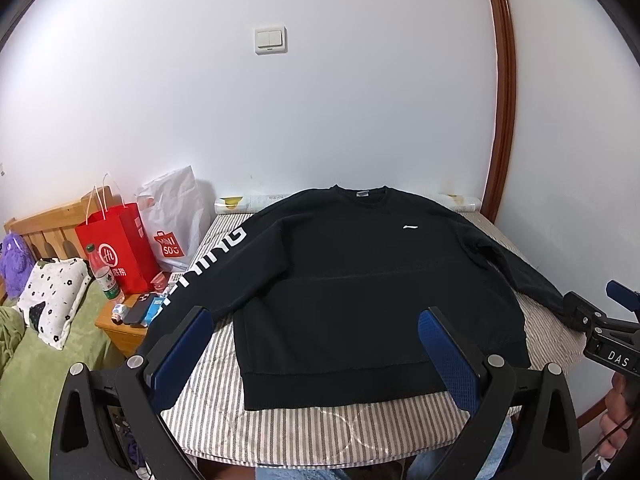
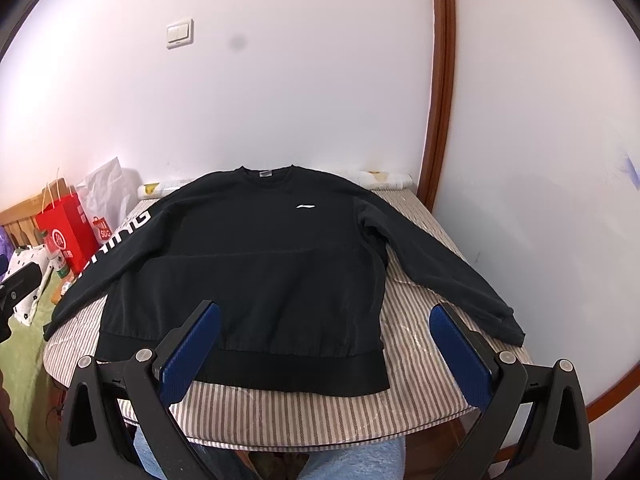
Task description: Fold small clothes
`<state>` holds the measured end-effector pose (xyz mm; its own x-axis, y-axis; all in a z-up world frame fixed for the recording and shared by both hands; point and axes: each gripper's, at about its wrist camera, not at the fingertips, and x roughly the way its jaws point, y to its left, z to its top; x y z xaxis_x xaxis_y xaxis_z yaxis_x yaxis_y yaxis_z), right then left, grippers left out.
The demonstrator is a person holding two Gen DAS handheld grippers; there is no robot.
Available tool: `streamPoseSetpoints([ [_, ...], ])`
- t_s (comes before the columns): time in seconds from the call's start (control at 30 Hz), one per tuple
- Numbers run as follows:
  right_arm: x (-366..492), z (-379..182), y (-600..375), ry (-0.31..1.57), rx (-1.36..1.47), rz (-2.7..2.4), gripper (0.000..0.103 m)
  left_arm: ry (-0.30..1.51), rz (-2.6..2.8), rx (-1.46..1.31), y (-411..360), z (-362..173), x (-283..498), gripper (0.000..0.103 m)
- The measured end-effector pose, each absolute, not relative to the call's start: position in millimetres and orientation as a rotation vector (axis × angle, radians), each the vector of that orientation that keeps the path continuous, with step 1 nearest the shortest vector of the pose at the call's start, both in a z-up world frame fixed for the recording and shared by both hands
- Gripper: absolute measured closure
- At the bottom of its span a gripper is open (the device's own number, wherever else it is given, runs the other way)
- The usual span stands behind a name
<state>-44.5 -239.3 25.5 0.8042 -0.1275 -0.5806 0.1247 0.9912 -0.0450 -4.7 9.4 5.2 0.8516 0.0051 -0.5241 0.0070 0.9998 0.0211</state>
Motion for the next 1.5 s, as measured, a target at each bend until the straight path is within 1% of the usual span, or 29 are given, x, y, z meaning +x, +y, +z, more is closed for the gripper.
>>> streamPoseSetpoints([
  [1.5, -56.7, 29.6, -227.7, 0.594, -0.015, -0.146, 0.0, 0.56, -0.03, -0.034, 26.6, 4.1, -13.1, 0.0],
])
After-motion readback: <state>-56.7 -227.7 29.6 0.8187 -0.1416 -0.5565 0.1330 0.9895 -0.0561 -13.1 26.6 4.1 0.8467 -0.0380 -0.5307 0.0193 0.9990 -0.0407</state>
